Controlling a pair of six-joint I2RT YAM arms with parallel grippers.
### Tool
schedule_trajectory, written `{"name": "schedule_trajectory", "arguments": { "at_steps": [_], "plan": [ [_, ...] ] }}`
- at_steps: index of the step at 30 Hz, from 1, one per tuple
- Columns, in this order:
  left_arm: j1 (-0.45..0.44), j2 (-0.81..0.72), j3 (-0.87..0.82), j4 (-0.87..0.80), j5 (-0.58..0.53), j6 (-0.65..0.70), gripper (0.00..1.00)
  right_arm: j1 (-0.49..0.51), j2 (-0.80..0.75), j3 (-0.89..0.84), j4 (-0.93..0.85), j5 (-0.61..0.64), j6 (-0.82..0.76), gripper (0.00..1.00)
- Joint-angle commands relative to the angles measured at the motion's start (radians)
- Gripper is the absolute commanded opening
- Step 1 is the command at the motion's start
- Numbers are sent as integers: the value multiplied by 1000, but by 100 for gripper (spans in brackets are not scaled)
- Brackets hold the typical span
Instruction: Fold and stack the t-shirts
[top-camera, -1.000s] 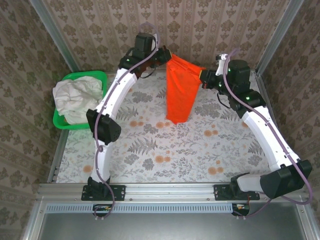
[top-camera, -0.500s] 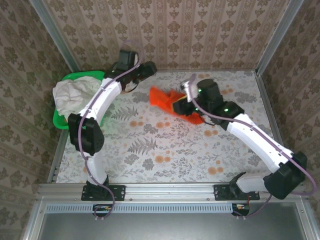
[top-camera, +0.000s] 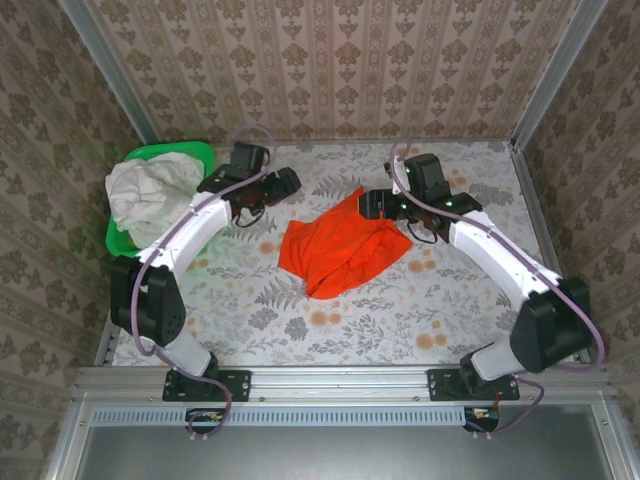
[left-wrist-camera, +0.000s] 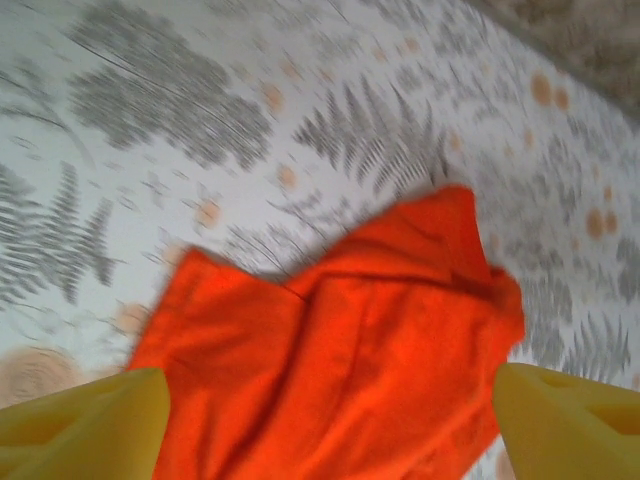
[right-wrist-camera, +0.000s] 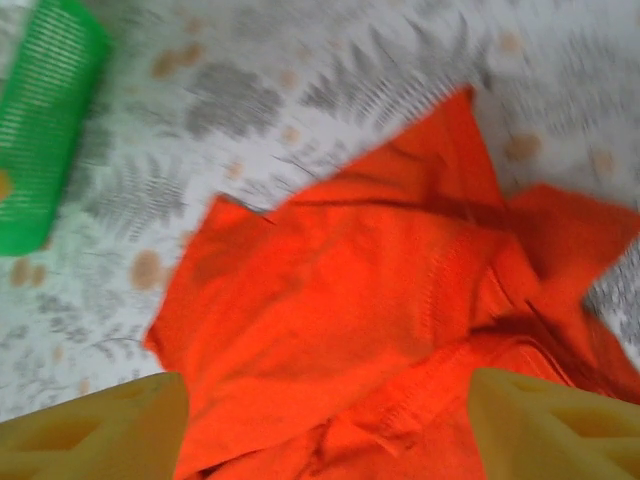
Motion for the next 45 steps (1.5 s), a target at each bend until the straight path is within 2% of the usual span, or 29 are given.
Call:
{"name": "schedule_trajectory", "arguments": {
  "at_steps": [1, 6, 10, 14, 15, 21, 23, 25, 31, 35, 38, 42, 45],
  "plan": [
    [-93, 23, -16, -75, -17, 40, 82, -23, 120, 42, -97, -3, 144, 69],
    [-207, 38, -33, -150, -66, 274, 84, -26, 300, 111, -71, -50, 194, 54],
    [-234, 7, -99, -122, -56, 360, 86, -27, 411, 200, -75, -48, 182, 41],
    [-247, -37, -185, -46, -35, 409, 89, -29, 429, 269, -107, -48, 163, 3],
    [-249, -43, -201, -32, -31, 419, 90, -30, 411, 267, -103, -47, 166, 0],
    [-308, -96, -317, 109, -55, 508, 96, -31, 225, 265, -34, -83, 239, 0],
    [-349, -101, -349, 159, -106, 555, 100, -31, 173, 280, -21, -79, 262, 0],
    [-380, -94, -375, 209, -156, 591, 100, -31, 139, 292, -17, -72, 281, 0],
    [-387, -68, -393, 285, -318, 571, 100, -32, 40, 308, 14, -27, 321, 0],
    [-316, -153, -467, 398, -212, 509, 100, -45, -15, 375, -16, 50, 284, 0],
    [-263, -211, -525, 466, -170, 463, 100, -61, -36, 429, -1, 47, 278, 0],
    [-208, -223, -515, 472, -123, 464, 100, -62, -48, 521, 24, 44, 250, 0],
    [-199, -217, -473, 503, -81, 489, 100, -62, -33, 607, 14, 32, 224, 0]
  ]
}}
